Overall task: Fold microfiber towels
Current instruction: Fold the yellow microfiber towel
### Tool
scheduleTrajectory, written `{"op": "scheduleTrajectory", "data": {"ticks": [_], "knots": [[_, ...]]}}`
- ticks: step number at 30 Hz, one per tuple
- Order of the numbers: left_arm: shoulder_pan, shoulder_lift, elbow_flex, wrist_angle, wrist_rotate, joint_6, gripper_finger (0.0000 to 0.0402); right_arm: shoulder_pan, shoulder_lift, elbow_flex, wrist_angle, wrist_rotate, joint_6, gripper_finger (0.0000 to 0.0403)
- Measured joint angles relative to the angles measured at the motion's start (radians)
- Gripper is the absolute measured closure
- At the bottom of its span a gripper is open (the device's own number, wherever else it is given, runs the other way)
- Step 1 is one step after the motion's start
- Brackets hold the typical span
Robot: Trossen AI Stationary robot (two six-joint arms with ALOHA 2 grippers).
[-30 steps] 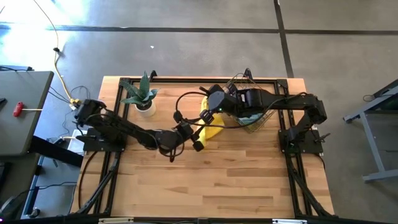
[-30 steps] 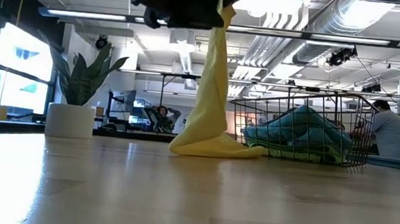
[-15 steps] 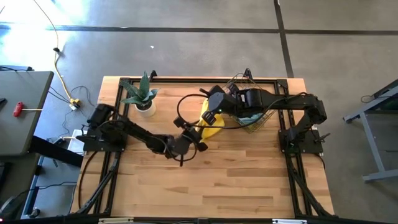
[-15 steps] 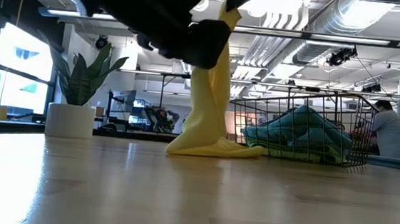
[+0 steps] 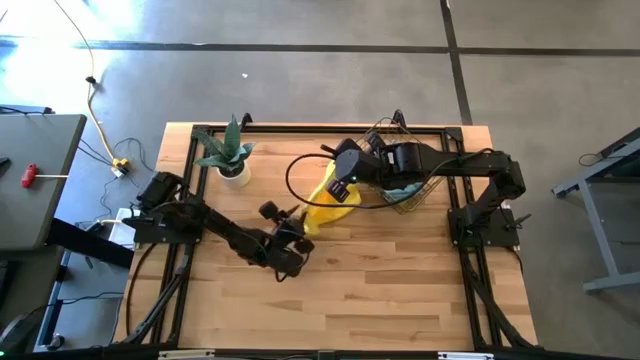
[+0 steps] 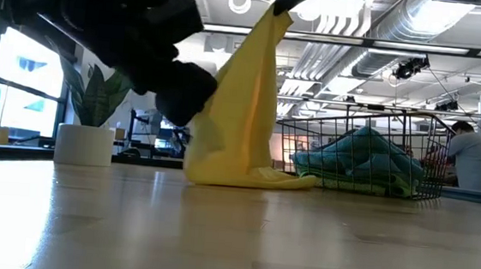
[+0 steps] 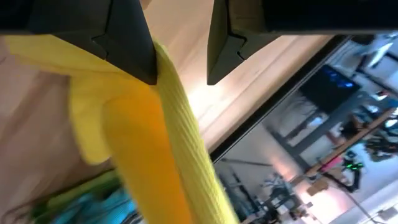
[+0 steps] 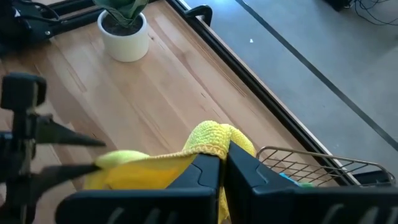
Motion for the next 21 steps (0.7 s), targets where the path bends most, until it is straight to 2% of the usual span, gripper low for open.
{"op": "scheduleTrajectory", "data": {"ticks": [6,10,12,16,18,21], "knots": [[-0.010,-0.056,0.000,-0.321,-0.070,-0.167,0.0271,0.000,0.000,0.000,-0.008,0.000,0.002,0.0403],[-0.007,-0.115,0.000,-0.460,-0.092,-0.266,0.0271,0.000,0.000,0.000,-0.010,0.000,0.003,0.0403],[-0.008,-0.140,0.000,-0.462,-0.082,-0.282,0.0271,0.000,0.000,0.000,-0.010,0.000,0.003,0.0403],[-0.037,-0.167,0.001,-0.386,0.011,-0.252,0.0271,-0.001,0.000,0.000,-0.006,0.000,0.003,0.0403],[-0.061,-0.167,0.000,-0.318,0.043,-0.234,0.0271,-0.003,0.000,0.000,-0.003,0.000,0.003,0.0403],[-0.095,-0.169,0.000,-0.184,0.034,-0.172,0.0271,-0.005,0.000,0.000,0.000,0.003,0.003,0.0403]]}}
